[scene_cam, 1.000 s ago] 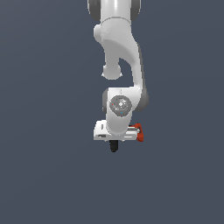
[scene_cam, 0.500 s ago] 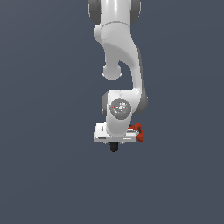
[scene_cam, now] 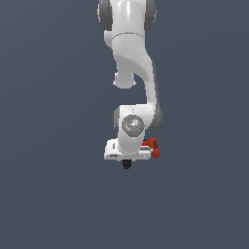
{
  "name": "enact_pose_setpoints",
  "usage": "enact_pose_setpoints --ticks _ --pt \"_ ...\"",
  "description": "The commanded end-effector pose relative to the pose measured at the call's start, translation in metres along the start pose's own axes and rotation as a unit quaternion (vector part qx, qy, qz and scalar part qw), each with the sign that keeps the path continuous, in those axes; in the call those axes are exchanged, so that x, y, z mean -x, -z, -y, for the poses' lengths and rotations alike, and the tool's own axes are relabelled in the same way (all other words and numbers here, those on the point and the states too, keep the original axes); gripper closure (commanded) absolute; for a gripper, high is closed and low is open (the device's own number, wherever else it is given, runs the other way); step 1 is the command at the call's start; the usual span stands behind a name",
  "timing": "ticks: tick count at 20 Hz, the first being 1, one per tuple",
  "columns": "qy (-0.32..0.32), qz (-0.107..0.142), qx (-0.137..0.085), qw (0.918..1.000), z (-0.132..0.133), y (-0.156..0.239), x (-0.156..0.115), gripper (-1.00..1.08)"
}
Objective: Pick up the object and move it to a goal position.
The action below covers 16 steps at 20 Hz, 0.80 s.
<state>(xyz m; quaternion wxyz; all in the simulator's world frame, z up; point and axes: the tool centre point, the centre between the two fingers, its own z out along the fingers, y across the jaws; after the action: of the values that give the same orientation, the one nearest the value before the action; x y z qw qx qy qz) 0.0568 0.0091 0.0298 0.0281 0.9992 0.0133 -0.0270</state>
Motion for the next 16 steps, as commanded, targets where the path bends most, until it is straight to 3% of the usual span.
enact_pose_setpoints --ticks 1,16 --pt "0.0 0.0 0.0 1.0 0.0 -0.001 0.0 1.08" --pt "0.0 0.0 0.0 1.0 0.004 0.015 0.005 1.08"
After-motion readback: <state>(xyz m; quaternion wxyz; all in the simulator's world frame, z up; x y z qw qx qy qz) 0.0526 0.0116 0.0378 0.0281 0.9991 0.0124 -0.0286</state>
